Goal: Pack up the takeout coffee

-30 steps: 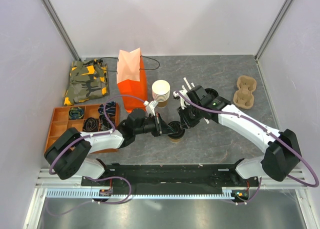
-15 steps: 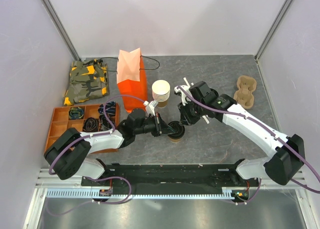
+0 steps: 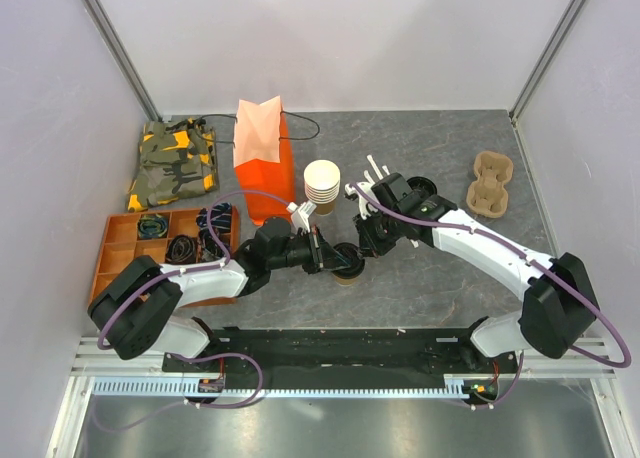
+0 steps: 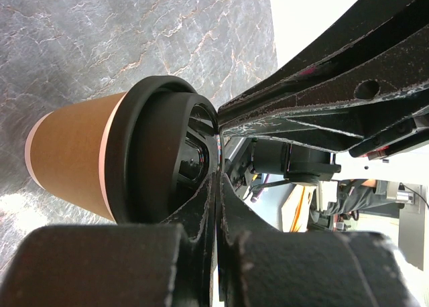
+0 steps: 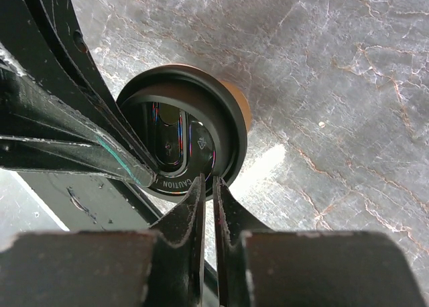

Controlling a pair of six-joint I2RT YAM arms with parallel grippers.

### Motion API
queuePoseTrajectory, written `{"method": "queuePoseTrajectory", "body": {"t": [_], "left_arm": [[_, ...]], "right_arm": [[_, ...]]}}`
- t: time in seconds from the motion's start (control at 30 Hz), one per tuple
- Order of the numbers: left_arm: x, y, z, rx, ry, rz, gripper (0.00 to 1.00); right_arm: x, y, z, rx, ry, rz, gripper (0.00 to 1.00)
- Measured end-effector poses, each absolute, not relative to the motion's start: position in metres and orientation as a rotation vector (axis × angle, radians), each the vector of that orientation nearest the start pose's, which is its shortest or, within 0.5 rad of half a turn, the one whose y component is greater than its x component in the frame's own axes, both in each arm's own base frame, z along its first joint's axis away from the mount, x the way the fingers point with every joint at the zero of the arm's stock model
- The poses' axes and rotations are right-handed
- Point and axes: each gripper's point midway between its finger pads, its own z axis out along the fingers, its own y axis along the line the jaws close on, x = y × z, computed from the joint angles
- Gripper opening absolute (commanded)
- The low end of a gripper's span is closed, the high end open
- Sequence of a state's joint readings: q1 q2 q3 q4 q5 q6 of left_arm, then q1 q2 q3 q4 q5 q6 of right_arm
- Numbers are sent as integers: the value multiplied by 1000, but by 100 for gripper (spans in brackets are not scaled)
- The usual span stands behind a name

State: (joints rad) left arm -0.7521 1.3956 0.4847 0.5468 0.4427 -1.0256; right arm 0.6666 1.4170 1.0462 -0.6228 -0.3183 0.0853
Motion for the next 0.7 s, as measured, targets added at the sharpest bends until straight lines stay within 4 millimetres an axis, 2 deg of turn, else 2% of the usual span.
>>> {"method": "queuePoseTrajectory", "body": {"t": [0.5,0.6,0.7], "left_arm": [[193,-328,123,72,2247,-1504,2],[193,-327,131,99,2224,-1499,2],[195,-327,148,135,2169,-1506,2]], "right_arm": [[212,244,127,-924,2494,680,27],[212,246,137,-927,2466,698,28],[213,248,148,-926,2433,713,29]]}}
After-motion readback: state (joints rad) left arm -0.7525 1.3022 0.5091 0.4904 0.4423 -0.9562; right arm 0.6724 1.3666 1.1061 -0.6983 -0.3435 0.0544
